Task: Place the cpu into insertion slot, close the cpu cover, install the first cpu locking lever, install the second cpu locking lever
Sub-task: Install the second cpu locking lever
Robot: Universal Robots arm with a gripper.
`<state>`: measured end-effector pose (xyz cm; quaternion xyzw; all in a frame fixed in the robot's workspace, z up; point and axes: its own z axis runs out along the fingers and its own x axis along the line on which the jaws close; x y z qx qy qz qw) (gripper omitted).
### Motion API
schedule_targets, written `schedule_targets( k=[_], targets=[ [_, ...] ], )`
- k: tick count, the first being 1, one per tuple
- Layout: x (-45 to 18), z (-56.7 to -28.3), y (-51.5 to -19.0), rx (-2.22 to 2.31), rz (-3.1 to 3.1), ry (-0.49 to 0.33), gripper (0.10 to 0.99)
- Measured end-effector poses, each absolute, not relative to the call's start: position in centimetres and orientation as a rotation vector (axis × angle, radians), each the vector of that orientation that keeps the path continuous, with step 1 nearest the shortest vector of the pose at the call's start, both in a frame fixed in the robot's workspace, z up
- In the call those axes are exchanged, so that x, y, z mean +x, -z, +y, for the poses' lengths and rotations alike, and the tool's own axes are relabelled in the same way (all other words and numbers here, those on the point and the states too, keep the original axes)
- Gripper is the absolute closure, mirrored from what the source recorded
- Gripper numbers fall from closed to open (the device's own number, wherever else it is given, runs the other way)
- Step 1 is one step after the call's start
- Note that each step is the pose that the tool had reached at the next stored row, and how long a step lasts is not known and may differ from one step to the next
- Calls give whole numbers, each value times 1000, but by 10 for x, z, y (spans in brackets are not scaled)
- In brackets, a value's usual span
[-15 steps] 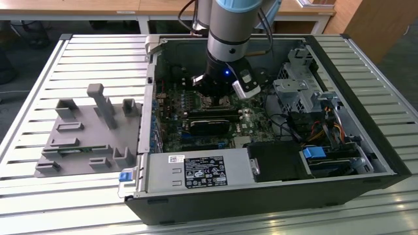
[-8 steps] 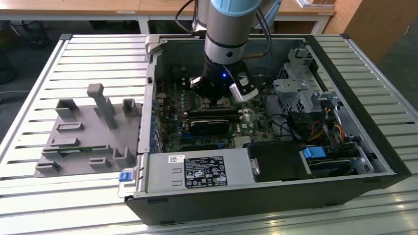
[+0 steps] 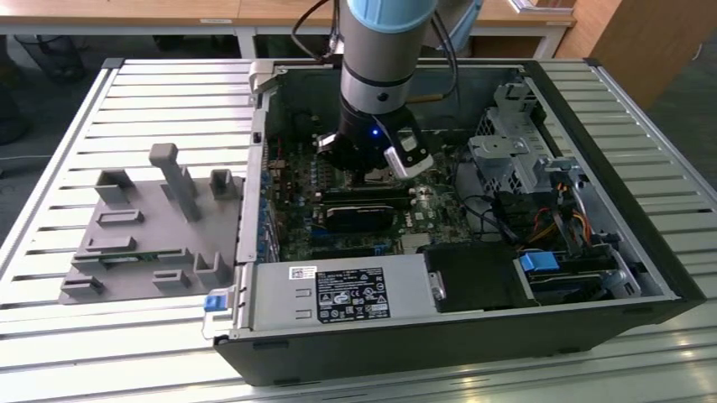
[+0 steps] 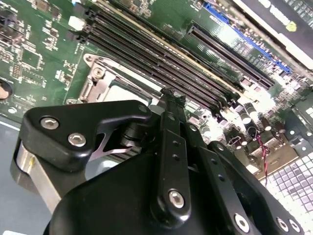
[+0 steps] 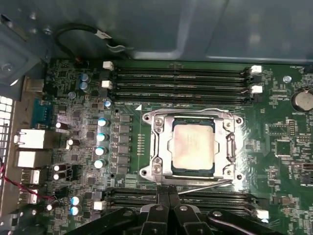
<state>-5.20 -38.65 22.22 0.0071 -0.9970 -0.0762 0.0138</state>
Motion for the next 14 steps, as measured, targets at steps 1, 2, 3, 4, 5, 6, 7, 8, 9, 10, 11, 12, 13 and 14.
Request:
schedule_targets(
  k=[1, 2, 3, 4, 5, 6, 7, 8, 9, 10, 11, 12, 13, 14],
  targets=[
    [-53, -387, -221, 22, -3105, 237, 980],
    [-53, -387, -220, 22, -3105, 238, 980],
    [-53, -387, -218, 22, -3105, 238, 980],
    [-53, -387, -216, 22, -3105, 239, 980],
    [-54, -387, -215, 22, -3105, 239, 980],
    [-54, -387, -213, 22, -3104, 241, 980],
    [-54, -387, -211, 22, -3104, 243, 980],
    [-55, -387, -211, 22, -3104, 249, 980],
    [-55, -387, -210, 22, -3103, 258, 980],
    [-56, -387, -210, 23, -3103, 268, 980],
    [-56, -388, -209, 23, -3102, 276, 980],
    [-57, -389, -209, 23, -3102, 285, 980],
    [-58, -389, -209, 23, -3101, 292, 980],
    [-59, -389, -208, 23, -3102, 296, 980]
  ],
)
